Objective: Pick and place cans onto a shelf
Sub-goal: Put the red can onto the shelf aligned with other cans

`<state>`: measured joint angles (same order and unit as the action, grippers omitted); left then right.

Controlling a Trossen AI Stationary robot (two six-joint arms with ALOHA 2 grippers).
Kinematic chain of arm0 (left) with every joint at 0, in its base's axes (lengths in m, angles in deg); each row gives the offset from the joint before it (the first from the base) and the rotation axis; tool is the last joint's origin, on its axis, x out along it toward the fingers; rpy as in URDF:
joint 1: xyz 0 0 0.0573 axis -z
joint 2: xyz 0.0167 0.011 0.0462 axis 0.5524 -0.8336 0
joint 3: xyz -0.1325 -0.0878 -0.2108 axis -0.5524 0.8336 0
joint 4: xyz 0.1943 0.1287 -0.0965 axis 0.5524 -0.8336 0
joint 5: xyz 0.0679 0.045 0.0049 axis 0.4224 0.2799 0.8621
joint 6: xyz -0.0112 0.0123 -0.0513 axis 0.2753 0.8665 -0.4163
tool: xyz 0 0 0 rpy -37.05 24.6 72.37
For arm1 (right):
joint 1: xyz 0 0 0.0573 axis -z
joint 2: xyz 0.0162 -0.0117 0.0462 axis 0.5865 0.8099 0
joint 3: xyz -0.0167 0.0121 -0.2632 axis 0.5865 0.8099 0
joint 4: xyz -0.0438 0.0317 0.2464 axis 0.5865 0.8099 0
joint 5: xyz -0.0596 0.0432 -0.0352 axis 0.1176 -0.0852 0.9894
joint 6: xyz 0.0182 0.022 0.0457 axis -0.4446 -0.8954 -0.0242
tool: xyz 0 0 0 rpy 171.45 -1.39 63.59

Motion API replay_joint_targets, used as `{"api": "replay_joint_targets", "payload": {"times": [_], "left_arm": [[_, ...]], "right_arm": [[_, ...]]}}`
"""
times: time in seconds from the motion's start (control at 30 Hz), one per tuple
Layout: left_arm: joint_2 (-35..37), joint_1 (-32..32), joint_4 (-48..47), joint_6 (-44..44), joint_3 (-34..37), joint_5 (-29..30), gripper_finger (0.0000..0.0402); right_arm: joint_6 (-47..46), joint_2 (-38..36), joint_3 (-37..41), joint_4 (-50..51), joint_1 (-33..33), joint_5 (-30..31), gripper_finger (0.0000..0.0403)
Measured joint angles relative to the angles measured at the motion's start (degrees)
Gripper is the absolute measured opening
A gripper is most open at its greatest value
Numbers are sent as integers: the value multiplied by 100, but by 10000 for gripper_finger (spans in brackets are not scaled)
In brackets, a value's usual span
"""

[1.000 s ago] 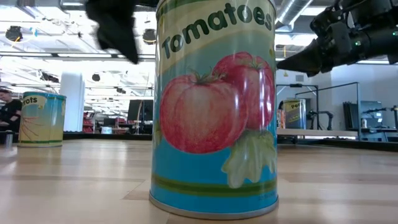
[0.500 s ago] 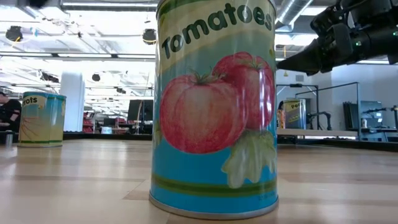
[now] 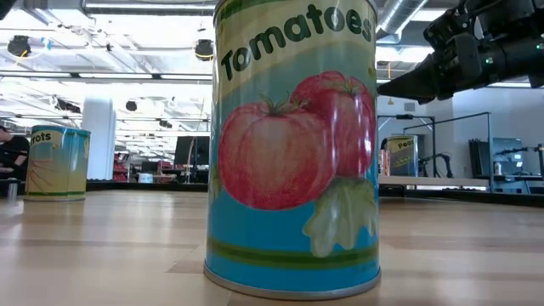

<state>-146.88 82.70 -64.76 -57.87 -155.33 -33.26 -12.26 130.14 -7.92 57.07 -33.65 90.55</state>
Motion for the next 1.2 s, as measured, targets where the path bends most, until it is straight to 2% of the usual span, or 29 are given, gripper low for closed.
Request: {"api": "replay_joint_targets", "payload": {"times": [0.13,0.27,0.37,0.5,0.6,0.73,0.87,1.07,1.2], "left_arm": [[0,73,562,-97,297,35,162],[0,112,680,-179,456,167,135],[11,124,663,-47,512,401,97],[13,-1,513,453,528,907,24],[11,-308,351,873,538,1150,7],[11,-1073,420,2364,381,1489,2],[12,-2035,940,4433,218,1788,1],[9,-3256,3251,7413,215,1524,1],[9,-3515,4409,8438,210,1297,0]], "right_arm": [[0,0,0,-2,0,0,8],[-1,0,0,-2,0,0,8],[-1,0,0,-1,0,3,8],[3,0,0,15,0,20,8],[1,0,0,15,0,24,8],[1,0,0,15,0,26,8],[1,0,0,13,0,28,8],[1,0,0,-15,2,33,8],[-1,0,0,-20,0,37,8]]}}
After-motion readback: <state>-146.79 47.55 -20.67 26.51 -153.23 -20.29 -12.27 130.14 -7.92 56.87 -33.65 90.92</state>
